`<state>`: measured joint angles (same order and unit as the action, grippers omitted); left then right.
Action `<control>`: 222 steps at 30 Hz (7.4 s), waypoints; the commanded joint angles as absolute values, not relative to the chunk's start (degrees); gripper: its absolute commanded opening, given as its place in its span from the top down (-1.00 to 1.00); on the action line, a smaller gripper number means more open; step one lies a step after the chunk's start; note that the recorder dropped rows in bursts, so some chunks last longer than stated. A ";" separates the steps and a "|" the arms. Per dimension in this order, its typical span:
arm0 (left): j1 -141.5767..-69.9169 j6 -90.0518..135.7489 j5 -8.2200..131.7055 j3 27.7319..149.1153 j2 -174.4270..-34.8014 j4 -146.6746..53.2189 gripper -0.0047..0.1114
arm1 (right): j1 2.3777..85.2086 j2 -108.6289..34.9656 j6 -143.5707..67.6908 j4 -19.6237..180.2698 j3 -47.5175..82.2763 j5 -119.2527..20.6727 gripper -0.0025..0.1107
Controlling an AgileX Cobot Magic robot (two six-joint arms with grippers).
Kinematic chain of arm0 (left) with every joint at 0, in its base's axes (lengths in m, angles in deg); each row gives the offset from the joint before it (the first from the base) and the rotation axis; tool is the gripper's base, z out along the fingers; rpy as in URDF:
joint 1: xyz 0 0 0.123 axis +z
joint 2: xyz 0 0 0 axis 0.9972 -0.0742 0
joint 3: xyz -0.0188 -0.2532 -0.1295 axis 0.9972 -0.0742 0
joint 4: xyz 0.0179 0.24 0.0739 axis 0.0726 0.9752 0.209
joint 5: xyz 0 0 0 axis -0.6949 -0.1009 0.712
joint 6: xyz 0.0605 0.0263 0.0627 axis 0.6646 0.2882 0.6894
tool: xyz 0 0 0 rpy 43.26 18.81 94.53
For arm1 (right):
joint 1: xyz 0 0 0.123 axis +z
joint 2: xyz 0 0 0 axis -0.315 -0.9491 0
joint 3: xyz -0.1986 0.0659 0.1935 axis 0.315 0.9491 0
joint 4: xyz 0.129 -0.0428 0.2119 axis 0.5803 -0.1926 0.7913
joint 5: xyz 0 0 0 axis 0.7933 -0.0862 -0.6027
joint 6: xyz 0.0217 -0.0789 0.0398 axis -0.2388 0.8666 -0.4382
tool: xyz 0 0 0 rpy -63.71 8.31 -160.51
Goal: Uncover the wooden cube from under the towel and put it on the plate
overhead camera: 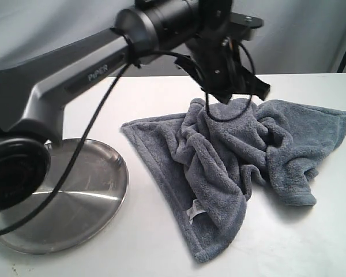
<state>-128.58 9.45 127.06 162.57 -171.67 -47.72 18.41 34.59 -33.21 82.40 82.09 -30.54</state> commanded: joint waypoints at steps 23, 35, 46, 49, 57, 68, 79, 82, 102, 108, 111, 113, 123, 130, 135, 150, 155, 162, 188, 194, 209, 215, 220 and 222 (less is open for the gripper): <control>-123.20 15.83 131.71 150.74 -168.68 -50.35 0.92 | 18.64 34.97 -33.19 82.56 82.28 -30.92 0.96; -136.19 14.36 131.71 143.01 -161.57 -50.81 0.92 | 18.64 34.97 -33.19 82.56 82.28 -30.92 0.96; -140.65 12.63 131.71 155.40 -168.51 -50.67 0.92 | 18.64 34.97 -33.19 82.56 82.28 -30.92 0.96; -137.83 11.54 131.71 160.08 -171.64 -50.66 0.92 | 18.64 34.97 -33.19 82.56 82.28 -30.92 0.96; -128.16 7.14 131.71 164.71 -174.00 -49.37 0.92 | 18.64 34.97 -33.19 82.56 82.28 -30.92 0.96; -123.10 12.02 131.71 154.86 -169.62 -51.19 0.92 | 18.64 34.97 -33.19 82.56 82.28 -30.92 0.96; -128.00 11.24 131.71 144.28 -161.59 -51.61 0.67 | 18.64 34.97 -33.19 82.56 82.28 -30.92 0.96; -128.37 11.14 131.71 144.28 -162.73 -51.93 0.30 | 18.64 34.97 -33.19 82.56 82.28 -30.92 0.96; -128.65 11.39 124.55 144.28 -173.74 -60.24 -0.29 | 18.64 34.97 -33.19 82.56 82.28 -30.92 0.96; -128.65 11.79 123.89 144.28 -174.24 -60.33 0.55 | 18.64 34.97 -33.19 82.56 82.28 -30.92 0.96; -128.65 11.98 124.90 144.28 -173.25 -59.95 0.91 | 18.64 34.97 -33.19 82.56 82.28 -30.92 0.96; -128.65 11.98 124.53 144.28 -171.02 -59.44 0.92 | 18.64 34.97 -33.19 82.56 82.28 -30.92 0.96; -128.65 11.98 117.94 144.28 -159.16 -59.44 0.92 | 18.64 34.97 -33.19 82.56 82.28 -30.92 0.96; -128.65 11.98 108.60 144.28 -152.16 -54.71 0.92 | 18.64 34.97 -33.19 82.56 82.28 -30.92 0.96; -128.65 11.98 101.87 144.28 -147.73 -51.64 0.92 | 18.64 34.97 -33.19 82.56 82.28 -30.92 0.96; -129.38 29.52 95.34 144.28 -144.09 -78.09 0.92 | 18.64 34.97 -33.19 82.56 82.28 -30.92 0.96; -133.22 38.39 102.19 144.28 -144.23 -81.44 0.92 | 18.64 34.97 -33.19 82.56 82.28 -30.92 0.96; -137.59 42.69 124.09 143.90 -144.23 -74.13 0.92 | 18.64 34.97 -33.19 82.56 82.28 -30.92 0.96; -141.56 40.28 131.71 110.01 -144.23 -83.42 0.92 | 18.64 34.97 -33.19 82.56 82.28 -30.92 0.96; -142.94 32.37 131.71 105.43 -144.23 -80.01 0.92 | 18.64 34.97 -33.19 82.56 82.28 -30.92 0.96; -142.94 18.85 130.21 105.07 -144.23 -62.87 0.33 | 18.64 34.97 -33.19 82.56 82.28 -30.92 0.96; -142.94 13.91 123.60 105.07 -144.23 -57.83 -0.29 | 18.64 34.97 -33.19 82.56 82.28 -30.92 0.96; -142.94 7.15 123.78 107.99 -144.23 -43.80 -0.35 | 18.64 34.97 -33.19 82.56 82.28 -30.92 0.96; -142.94 6.90 124.48 110.64 -144.23 -41.00 -0.35 | 18.64 34.97 -33.19 82.56 82.28 -30.92 0.96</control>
